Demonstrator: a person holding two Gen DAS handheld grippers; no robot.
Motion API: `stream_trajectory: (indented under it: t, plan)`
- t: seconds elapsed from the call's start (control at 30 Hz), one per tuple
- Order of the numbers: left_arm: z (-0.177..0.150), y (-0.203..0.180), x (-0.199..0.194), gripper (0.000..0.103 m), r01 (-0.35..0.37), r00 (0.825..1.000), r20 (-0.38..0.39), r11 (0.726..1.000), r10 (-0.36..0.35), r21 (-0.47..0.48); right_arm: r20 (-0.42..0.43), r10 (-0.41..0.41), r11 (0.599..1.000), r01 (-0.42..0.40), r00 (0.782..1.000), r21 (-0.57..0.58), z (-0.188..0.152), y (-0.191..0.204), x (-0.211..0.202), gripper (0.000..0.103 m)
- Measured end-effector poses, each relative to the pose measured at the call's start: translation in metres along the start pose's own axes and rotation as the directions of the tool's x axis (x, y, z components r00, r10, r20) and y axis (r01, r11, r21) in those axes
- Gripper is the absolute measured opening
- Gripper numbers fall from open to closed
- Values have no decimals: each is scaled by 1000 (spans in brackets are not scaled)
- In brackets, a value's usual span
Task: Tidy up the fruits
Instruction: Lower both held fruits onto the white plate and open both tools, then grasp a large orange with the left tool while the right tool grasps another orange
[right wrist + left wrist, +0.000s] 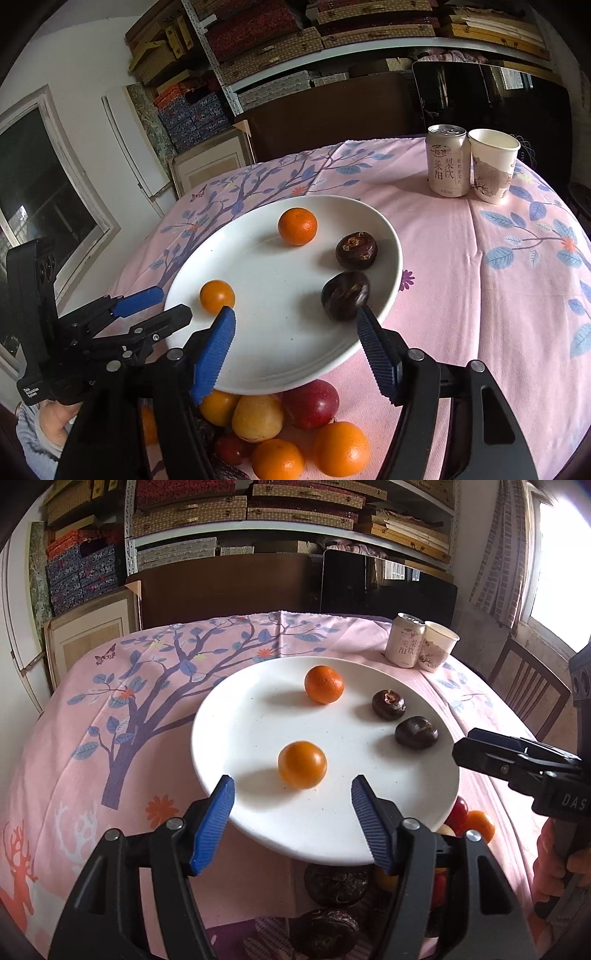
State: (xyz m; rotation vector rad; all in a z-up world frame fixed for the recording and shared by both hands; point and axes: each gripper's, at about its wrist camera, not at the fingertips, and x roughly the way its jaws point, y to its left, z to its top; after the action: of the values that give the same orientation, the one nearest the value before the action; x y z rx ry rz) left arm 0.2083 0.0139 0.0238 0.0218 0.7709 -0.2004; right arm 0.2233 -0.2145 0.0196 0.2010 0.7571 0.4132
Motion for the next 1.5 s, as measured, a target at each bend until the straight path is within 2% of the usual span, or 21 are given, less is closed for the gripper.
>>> stream_trajectory:
  t: [0.1, 0.2, 0.3, 0.47, 0.6, 0.77, 0.93, 1.13, 1.2, 1.4, 1.5]
  plan:
    - [-9, 10, -18, 77, -12, 999, 39, 999, 13, -30, 32, -19, 1000, 19, 999, 7, -7, -5, -14, 76]
    - [-29, 21, -36, 79, 3, 999, 54, 997, 1, -75, 49, -43, 999, 43, 998, 17, -20, -11, -30, 85]
    - [-57, 26, -52, 83, -12, 998, 54, 995, 18, -99, 49, -51, 997, 48, 998, 55, -32, -21, -41, 91]
    - [-88, 21, -77, 90, 9, 997, 74, 994, 0, -112, 58, -36, 992, 29, 998, 125, -41, -37, -53, 92]
    - [-107, 7, -80, 93, -6, 1000, 25, 997, 8, -73, 44, -33, 990, 27, 998, 138, -48, -40, -55, 93]
    - [-110, -4, -78, 98, -49, 999, 9, 999, 50, -22, 29, -45, 994, 42, 999, 96, -55, -31, -56, 93]
    - [-111, -1, -67, 98, -67, 997, -50, 997, 66, -27, -10, -108, 994, 108, 994, 23, -63, -21, -50, 95]
    - [-112, 6, -53, 98, -76, 990, -120, 995, 68, -62, -23, -247, 966, 244, 969, -89, -70, -12, -42, 95]
    - [-112, 10, -49, 98, -82, 987, -143, 993, 71, -79, -17, -271, 958, 268, 962, -102, -70, -14, -42, 95]
    - [-113, 13, -43, 98, -69, 985, -166, 993, 53, -98, -55, -275, 952, 264, 960, -157, -74, -12, -32, 94]
    - [-113, 13, -42, 98, -72, 984, -171, 993, 55, -96, -62, -258, 956, 245, 964, -160, -75, -10, -29, 90]
